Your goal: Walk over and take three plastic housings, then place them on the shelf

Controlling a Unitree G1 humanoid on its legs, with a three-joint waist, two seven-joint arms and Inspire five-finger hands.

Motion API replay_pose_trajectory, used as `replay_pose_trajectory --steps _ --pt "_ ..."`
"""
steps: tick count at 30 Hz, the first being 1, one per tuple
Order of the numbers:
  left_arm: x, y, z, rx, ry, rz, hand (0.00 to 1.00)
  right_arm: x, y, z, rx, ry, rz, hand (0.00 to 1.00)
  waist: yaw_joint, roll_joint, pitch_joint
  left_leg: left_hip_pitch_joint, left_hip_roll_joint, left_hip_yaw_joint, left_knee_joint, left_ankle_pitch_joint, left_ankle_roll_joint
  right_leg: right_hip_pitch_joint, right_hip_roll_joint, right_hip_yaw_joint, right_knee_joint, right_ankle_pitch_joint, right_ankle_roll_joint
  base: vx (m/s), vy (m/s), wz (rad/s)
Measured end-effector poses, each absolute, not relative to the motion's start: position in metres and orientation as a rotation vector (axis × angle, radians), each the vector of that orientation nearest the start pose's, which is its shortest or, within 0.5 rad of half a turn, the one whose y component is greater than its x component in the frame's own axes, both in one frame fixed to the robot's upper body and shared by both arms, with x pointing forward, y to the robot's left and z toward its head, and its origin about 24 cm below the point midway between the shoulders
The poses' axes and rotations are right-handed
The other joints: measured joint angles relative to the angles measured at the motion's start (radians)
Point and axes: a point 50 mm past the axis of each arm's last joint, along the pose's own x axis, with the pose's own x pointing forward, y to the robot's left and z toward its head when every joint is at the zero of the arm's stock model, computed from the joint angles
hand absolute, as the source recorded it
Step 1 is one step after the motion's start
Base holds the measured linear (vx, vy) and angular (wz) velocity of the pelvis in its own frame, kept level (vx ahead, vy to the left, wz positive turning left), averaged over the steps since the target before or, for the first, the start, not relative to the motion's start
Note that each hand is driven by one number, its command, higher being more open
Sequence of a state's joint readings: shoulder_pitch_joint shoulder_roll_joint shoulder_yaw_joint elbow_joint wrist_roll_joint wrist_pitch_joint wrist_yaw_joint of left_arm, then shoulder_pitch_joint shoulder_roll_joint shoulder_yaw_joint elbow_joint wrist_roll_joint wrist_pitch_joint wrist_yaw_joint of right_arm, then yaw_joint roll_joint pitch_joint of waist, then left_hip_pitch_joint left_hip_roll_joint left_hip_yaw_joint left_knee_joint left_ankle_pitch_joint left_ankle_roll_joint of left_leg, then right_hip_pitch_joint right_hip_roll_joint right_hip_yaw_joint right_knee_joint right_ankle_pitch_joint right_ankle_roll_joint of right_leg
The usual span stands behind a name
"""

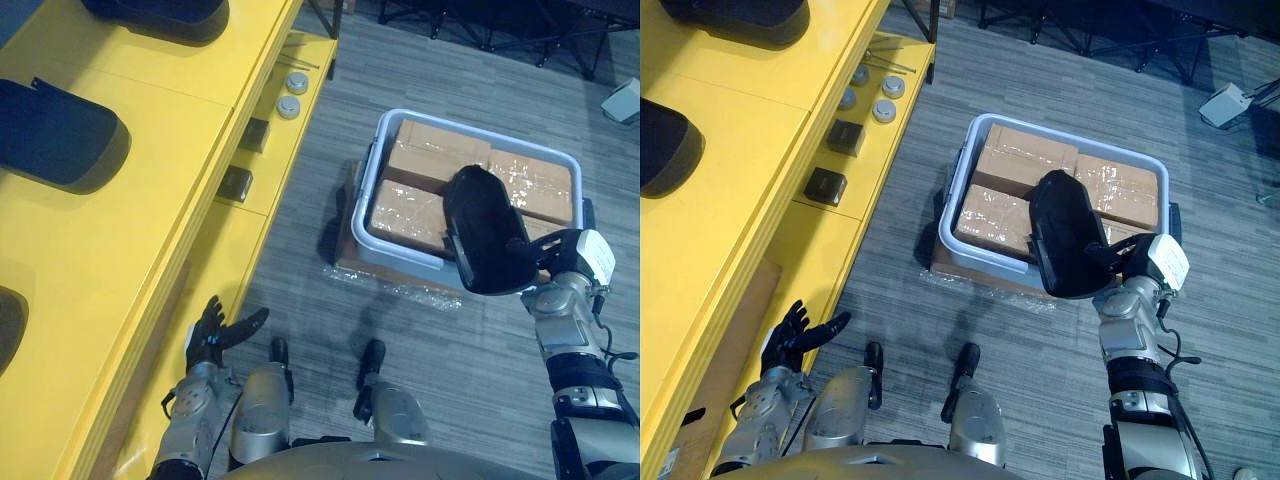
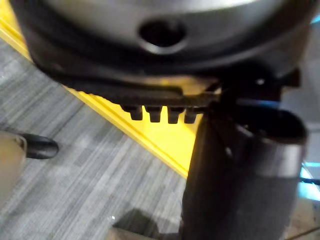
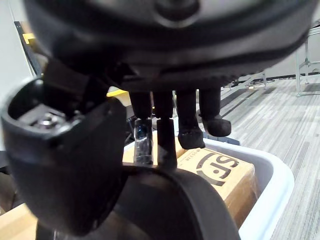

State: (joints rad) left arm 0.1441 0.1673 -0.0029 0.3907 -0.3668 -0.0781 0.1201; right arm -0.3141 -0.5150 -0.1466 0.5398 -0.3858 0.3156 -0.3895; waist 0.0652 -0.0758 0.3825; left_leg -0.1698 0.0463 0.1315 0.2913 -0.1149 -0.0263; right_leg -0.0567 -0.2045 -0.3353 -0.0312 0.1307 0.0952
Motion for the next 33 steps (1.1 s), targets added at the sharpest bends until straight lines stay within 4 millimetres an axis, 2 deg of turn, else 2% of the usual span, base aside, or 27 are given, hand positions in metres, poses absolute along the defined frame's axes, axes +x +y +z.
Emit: replay_pose_trajectory --steps 6,10,14,17,24,28,33 --pt "0.239 0.171 -0.032 -0.56 0.368 0.052 1.0 0.302 -0.33 0.085 -0.857 0.246 -0.782 0.0 -0.015 0.001 0.0 -0.035 0.002 0.003 0.031 -0.013 0.003 -0.025 0.002 0.013 0.002 0.019 0.009 -0.01 0.01 -0.03" --pt "0.255 0.148 -0.02 -0.727 0.395 -0.085 1.0 0.314 -0.322 0.101 -0.884 0.181 -0.781 0.0 -0.021 0.002 0.001 -0.035 0.001 0.01 0.038 -0.021 0.007 -0.029 0.0 0.024 0.011 0.019 0.009 -0.01 0.016 -0.02" --pt "0.256 0.134 -0.021 -0.869 0.463 -0.105 1.0 0.324 -0.315 0.114 -0.879 0.125 -0.775 0.0 -0.032 0.003 0.001 -0.032 0.002 0.019 0.042 -0.026 0.009 -0.03 -0.001 0.034 0.013 0.019 0.01 -0.02 0.024 -0.04" --pt "0.261 0.128 -0.017 -0.946 0.486 -0.098 1.0 0.326 -0.312 0.119 -0.878 0.09 -0.782 0.0 -0.039 0.008 0.001 -0.032 0.005 0.026 0.054 -0.034 0.009 -0.03 0.0 0.04 0.014 0.019 0.01 -0.05 0.025 -0.08" --pt "0.288 0.105 0.015 -1.065 0.453 -0.176 1.0 0.325 -0.311 0.126 -0.88 0.015 -0.856 0.0 -0.048 0.042 0.003 -0.035 0.008 0.038 0.072 -0.048 0.013 -0.035 -0.001 0.059 0.015 0.02 0.011 -0.05 0.023 -0.07" --pt "0.297 0.097 0.028 -1.123 0.447 -0.201 1.0 0.327 -0.3 0.142 -0.869 -0.104 -0.837 0.0 -0.074 0.044 0.002 -0.035 0.009 0.044 0.07 -0.048 0.013 -0.04 0.001 0.068 0.015 0.022 0.014 -0.01 0.005 -0.03" --pt "0.306 0.088 0.044 -1.163 0.414 -0.249 1.0 0.33 -0.282 0.156 -0.859 -0.269 -0.791 0.0 -0.083 0.045 0.002 -0.015 0.008 0.053 0.062 -0.048 0.013 -0.031 0.0 0.076 0.015 0.022 0.015 -0.02 0.011 -0.05"
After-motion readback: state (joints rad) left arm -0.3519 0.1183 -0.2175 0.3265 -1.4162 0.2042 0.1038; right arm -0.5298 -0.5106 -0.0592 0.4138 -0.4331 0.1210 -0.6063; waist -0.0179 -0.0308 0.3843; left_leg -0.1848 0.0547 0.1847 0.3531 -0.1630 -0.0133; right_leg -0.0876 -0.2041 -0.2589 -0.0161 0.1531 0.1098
